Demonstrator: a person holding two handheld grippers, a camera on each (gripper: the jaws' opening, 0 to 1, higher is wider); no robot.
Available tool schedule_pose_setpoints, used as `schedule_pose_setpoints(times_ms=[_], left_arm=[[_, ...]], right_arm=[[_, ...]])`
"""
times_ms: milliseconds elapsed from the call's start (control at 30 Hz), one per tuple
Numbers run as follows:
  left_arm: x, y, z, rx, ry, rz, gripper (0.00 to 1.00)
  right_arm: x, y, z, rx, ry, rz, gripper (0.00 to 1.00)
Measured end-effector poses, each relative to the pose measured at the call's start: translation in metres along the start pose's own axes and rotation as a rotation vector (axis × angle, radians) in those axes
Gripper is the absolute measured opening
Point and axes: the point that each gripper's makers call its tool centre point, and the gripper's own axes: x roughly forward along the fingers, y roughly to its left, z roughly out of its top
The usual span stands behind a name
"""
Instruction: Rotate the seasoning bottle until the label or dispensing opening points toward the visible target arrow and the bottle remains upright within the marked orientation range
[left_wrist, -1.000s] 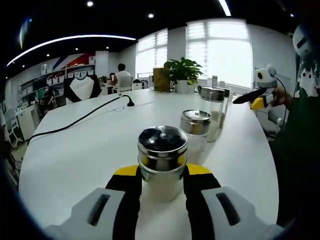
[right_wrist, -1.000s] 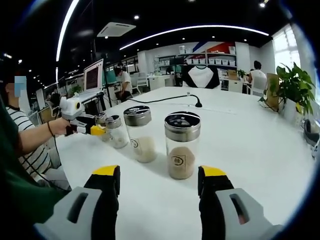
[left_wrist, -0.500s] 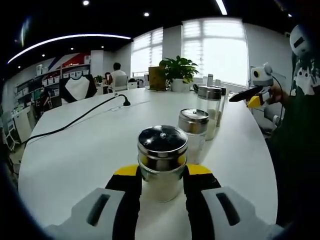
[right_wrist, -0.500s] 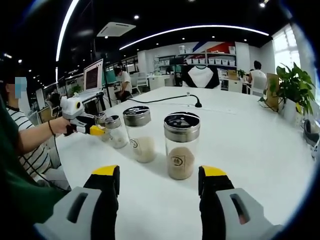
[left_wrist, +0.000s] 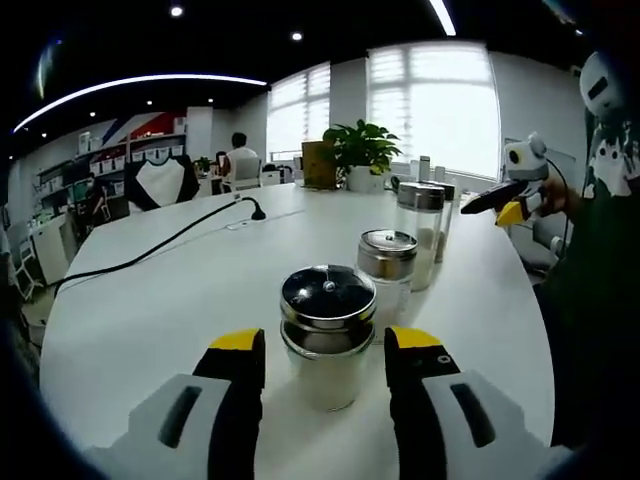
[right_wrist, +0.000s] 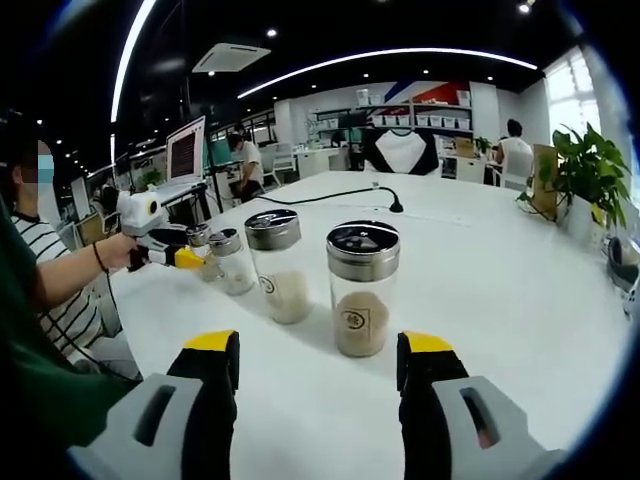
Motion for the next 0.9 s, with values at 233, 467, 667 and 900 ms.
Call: schedule_pose_setpoints(times_ms=[233,467,667,900], left_arm=[[-0.008,0.0,0.002,-0.027,-0.001,0.112,0.6],[-0.025,0.004,0.001,-0.175,-0.021,0.316,0.61],[-0.031,0.004,0.001,-0.218,-0.053,0.399,0.61],[-0.032,0.008,0.004,-0.24,-0.086,0.528,0.61]], right_arm=[[-0.001,-0.003,-0.001,0.004,-0.001,-0.01,0.64],[-0.003,-0.006,0.0,0.012,-0.009,-0.024,0.64],[-0.002,-0.004,-0.002,0.005,-0.001,-0.013,0.64],[-0.002,-0.005,0.0,0.02,-0.009,-0.017,0.64]])
